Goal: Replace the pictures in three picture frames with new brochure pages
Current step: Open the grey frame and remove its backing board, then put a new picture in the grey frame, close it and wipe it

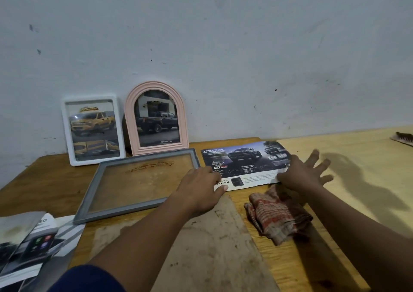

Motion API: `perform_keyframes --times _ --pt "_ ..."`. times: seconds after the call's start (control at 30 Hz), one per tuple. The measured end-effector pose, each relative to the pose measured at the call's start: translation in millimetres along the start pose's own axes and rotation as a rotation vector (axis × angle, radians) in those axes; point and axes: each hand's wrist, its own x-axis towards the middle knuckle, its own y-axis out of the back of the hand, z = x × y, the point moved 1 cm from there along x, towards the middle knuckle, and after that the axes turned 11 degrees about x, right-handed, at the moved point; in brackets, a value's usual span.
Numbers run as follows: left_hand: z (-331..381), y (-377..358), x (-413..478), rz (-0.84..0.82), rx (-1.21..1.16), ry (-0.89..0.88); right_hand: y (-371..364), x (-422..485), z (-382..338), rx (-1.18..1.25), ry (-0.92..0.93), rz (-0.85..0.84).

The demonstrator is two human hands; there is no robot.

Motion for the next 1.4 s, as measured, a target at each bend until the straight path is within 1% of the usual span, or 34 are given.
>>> perform_keyframes --times 0.07,0.1,0.13,0.2,0.23,0.27,0.43,0.57,0.67,0.73,0.83,0.97,1.07,1.13,1.23,1.4 --pt "-1 0 -2 0.012 -0.007 -0.002 -7 -2 -3 -0.108 0.131 0.01" --pt "-2 0 -3 0.018 -0.014 -0.003 -10 -2 -7 -0.126 0.196 -0.041" --pt "-3 0 -3 0.019 -0.023 -0.004 -12 -2 -12 -0.113 0.247 -0.129" --pt "-4 1 -4 0.011 -0.042 -0.009 -19 -3 -18 -0.064 0.285 -0.31" --pt "-4 2 -4 0.009 -0.052 -0.011 -22 -5 -20 -0.043 0.307 -0.352" --pt "-4 3 -6 0.008 -0.062 -0.012 -22 -8 -21 -0.035 0.318 -0.362" --pt "-8 5 -14 0.04 -0.146 0.0 -17 -21 -31 -0.049 0.367 -0.301" --pt "-24 12 -26 0.069 -0.177 0.034 -21 -39 -57 0.032 0.522 -0.28" --pt "-49 15 -44 0.09 -0.155 0.107 -28 -65 -90 0.119 0.658 -0.33" --pt "-72 14 -62 0.099 -0.152 0.173 -36 -84 -114 0.128 0.716 -0.347" --pt "-106 12 -91 0.112 -0.171 0.301 -52 -102 -143 0.122 0.723 -0.38" --pt "-147 6 -129 0.122 -0.198 0.463 -70 -113 -158 0.095 0.71 -0.432" --pt "-169 0 -150 0.085 -0.222 0.514 -78 -121 -158 0.071 0.725 -0.454" --pt "-176 -2 -160 0.072 -0.229 0.529 -83 -125 -159 0.048 0.74 -0.438" --pt "-184 0 -177 0.078 -0.216 0.552 -89 -140 -172 0.034 0.809 -0.422" --pt "-210 15 -220 0.1 -0.139 0.631 -112 -195 -222 0.077 0.939 -0.532"
